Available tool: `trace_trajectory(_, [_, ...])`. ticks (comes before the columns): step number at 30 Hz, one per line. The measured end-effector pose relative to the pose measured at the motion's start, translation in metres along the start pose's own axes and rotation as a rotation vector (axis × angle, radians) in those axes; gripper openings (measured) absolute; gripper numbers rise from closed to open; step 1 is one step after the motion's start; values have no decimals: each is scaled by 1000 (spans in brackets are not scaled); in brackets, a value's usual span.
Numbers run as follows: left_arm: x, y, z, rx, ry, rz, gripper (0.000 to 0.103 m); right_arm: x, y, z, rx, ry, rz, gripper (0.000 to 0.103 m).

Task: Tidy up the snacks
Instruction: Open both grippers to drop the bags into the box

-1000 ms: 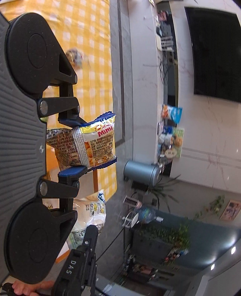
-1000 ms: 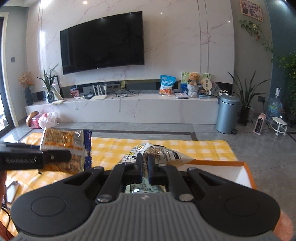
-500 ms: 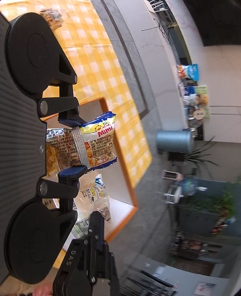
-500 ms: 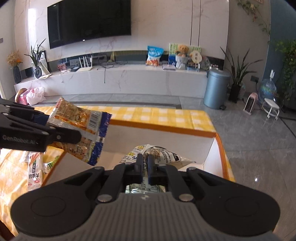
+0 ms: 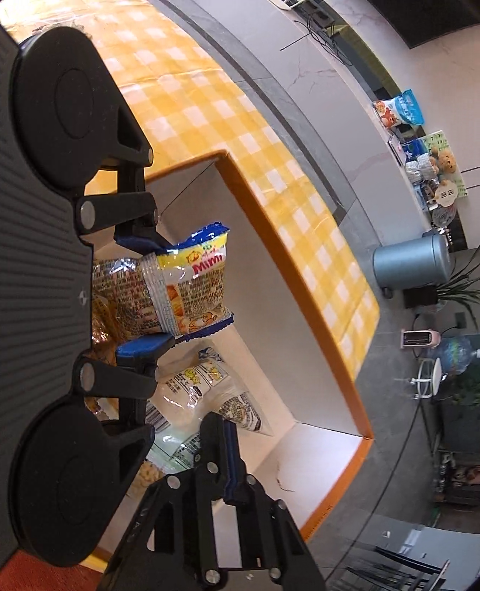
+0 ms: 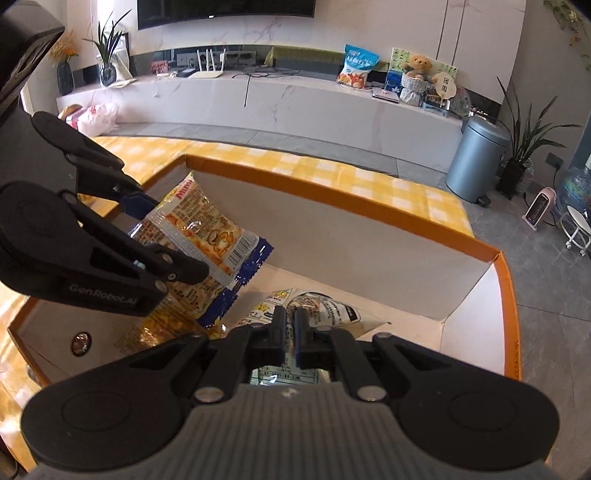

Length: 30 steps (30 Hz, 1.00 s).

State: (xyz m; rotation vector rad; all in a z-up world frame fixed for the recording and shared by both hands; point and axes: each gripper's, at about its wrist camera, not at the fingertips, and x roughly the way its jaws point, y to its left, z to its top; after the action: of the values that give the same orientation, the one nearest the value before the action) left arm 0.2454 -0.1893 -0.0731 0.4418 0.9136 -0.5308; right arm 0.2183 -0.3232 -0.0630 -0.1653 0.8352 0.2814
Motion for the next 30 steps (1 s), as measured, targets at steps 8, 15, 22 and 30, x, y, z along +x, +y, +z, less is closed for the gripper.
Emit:
trace_trajectory(8, [-9, -4, -1, 34, -54, 38, 75, 7, 3, 1, 8, 55, -35, 11])
trace_trajectory(15, [-32, 1, -2, 12, -121, 43, 76, 4, 8, 0, -8, 76, -65, 35])
trace_trajectory(22, [-65, 0, -11, -28, -191, 43, 76, -12, 17, 2, -9, 46, -84, 43])
trace_trajectory(30, [-114, 3, -45, -120, -269, 25, 77, -57, 50, -1, -5, -70, -141, 51])
